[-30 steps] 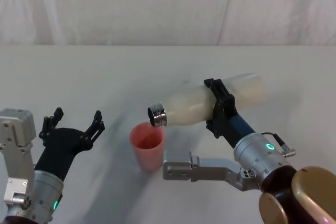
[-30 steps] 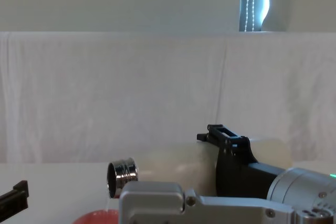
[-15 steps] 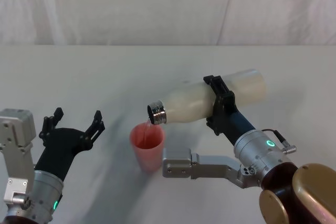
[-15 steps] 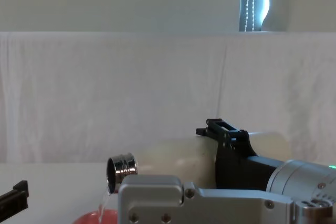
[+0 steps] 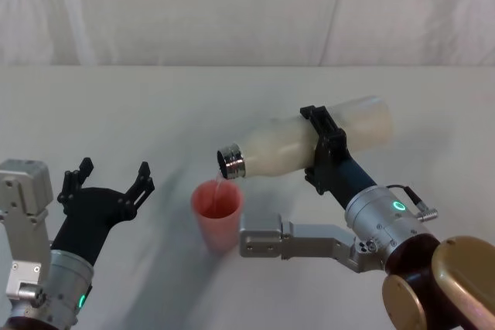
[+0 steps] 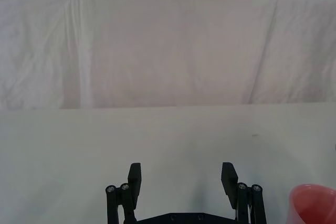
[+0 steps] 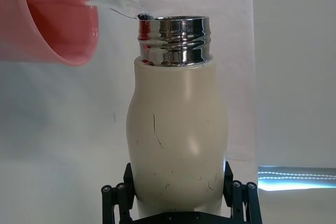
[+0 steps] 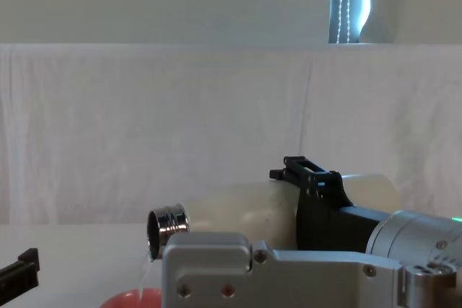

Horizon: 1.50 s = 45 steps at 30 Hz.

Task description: Grasp the thermos with one hand and pour water into the cup lid.

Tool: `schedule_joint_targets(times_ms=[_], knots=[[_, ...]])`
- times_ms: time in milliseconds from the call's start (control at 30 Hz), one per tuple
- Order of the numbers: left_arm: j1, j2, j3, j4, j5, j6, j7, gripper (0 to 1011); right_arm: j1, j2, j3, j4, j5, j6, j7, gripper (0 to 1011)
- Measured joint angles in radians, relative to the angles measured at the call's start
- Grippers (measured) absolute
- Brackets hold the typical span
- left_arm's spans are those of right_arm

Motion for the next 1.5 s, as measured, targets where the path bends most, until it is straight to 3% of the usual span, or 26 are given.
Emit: schedule_joint_targets(times_ms=[1500], knots=[[0.0, 0.0, 0.0, 0.0, 0.0, 0.0, 0.0, 1001, 0.005, 0.002, -0.006, -0.003, -0.011, 0.005, 0.001, 960]])
